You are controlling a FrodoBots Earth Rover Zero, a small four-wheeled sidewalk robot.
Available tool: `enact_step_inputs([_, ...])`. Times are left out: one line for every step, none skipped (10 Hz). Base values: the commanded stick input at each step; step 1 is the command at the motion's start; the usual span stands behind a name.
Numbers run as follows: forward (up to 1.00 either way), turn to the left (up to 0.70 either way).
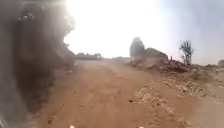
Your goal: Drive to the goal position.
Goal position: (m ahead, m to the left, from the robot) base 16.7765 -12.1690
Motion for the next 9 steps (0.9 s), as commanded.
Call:
enact_step_inputs([0.70, 0.00])
enact_step_inputs([0.70, 0.00])
enact_step_inputs([0.70, 0.00])
enact_step_inputs([0.70, 0.00])
enact_step_inputs([0.70, 0.00])
enact_step_inputs([0.70, 0.00])
enact_step_inputs([0.70, 0.00])
enact_step_inputs([0.70, 0.00])
enact_step_inputs([0.70, 0.00])
